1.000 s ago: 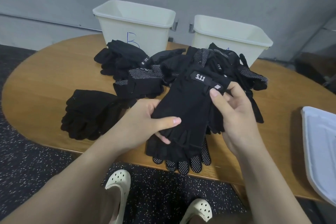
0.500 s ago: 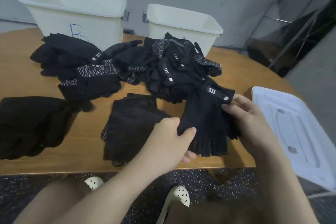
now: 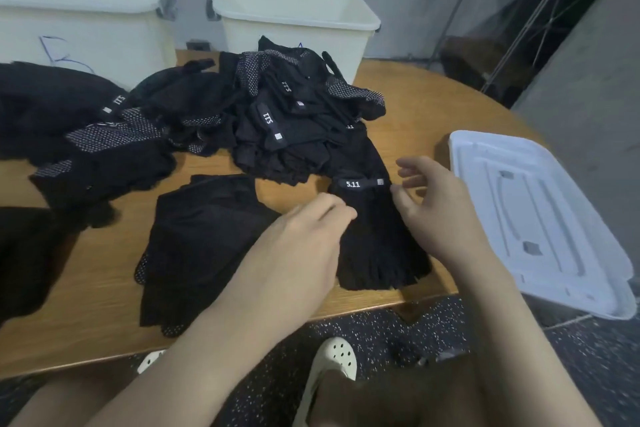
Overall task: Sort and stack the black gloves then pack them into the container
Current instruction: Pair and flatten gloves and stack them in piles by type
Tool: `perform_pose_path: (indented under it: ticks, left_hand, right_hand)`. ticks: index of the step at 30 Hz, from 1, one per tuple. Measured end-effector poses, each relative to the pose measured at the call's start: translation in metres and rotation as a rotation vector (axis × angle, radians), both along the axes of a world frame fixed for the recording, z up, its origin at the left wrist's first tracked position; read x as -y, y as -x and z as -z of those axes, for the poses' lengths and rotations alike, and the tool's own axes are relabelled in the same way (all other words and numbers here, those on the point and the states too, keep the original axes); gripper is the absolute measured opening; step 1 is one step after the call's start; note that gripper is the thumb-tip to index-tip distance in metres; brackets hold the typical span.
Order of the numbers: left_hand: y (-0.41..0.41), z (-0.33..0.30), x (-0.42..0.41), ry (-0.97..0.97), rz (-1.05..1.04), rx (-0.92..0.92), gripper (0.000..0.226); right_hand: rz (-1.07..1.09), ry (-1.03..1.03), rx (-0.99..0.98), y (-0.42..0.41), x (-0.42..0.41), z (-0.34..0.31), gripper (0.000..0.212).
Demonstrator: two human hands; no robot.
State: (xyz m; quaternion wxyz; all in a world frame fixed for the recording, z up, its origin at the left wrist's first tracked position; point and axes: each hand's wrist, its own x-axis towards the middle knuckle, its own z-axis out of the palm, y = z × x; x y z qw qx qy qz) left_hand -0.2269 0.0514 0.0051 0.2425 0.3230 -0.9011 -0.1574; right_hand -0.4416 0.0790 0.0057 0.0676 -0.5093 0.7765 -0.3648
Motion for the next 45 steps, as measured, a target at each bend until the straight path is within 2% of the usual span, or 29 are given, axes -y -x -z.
perform_pose_path:
  ticks: [2, 4, 6, 10, 13, 17, 22, 26, 32, 36, 39, 45]
  left_hand:
    - [0.011, 0.011, 0.011, 0.126, 0.076, 0.153, 0.044]
    - [0.019, 0.017, 0.019, 0.090, 0.083, 0.281, 0.060]
    - [0.021, 0.022, 0.021, 0.031, 0.057, 0.367, 0.069]
    - [0.019, 0.030, 0.018, 0.045, 0.050, 0.431, 0.078]
    - [0.016, 0.033, 0.020, 0.069, 0.070, 0.469, 0.079]
    - [0.015, 0.022, 0.019, 0.068, 0.067, 0.480, 0.070]
    - [-0.002, -0.015, 0.029, 0.205, 0.096, 0.375, 0.062]
    - [-0.041, -0.020, 0.041, 0.151, -0.005, 0.319, 0.056]
    - [-0.110, 0.005, 0.062, 0.069, -0.203, 0.202, 0.045]
    - [-0.150, -0.001, 0.081, 0.092, -0.409, 0.113, 0.040]
    - [-0.176, -0.003, 0.091, 0.078, -0.544, 0.075, 0.042]
    - [-0.187, 0.002, 0.102, 0.082, -0.604, 0.140, 0.052]
  right_hand:
    - [-0.065, 0.080, -0.115, -0.006, -0.003, -0.001, 0.033]
    - [-0.148, 0.095, -0.201, -0.015, -0.005, 0.005, 0.035]
    - [-0.168, -0.022, -0.228, -0.028, -0.007, 0.014, 0.042]
    - [-0.132, -0.327, -0.298, -0.048, -0.007, 0.034, 0.061]
    - [-0.132, -0.395, -0.367, -0.045, -0.006, 0.039, 0.065]
    - [-0.149, -0.452, -0.353, -0.043, -0.005, 0.036, 0.066]
    - [-0.080, -0.282, -0.328, -0.048, -0.004, 0.028, 0.064]
    - [-0.092, -0.085, -0.267, -0.058, 0.008, 0.011, 0.049]
    - [-0.277, 0.101, -0.203, -0.094, 0.041, -0.001, 0.032]
    - [-0.415, 0.119, -0.165, -0.125, 0.068, 0.000, 0.029]
    - [-0.408, 0.161, -0.223, -0.136, 0.091, 0.002, 0.035]
    - [-0.435, 0.111, -0.235, -0.155, 0.132, 0.007, 0.045]
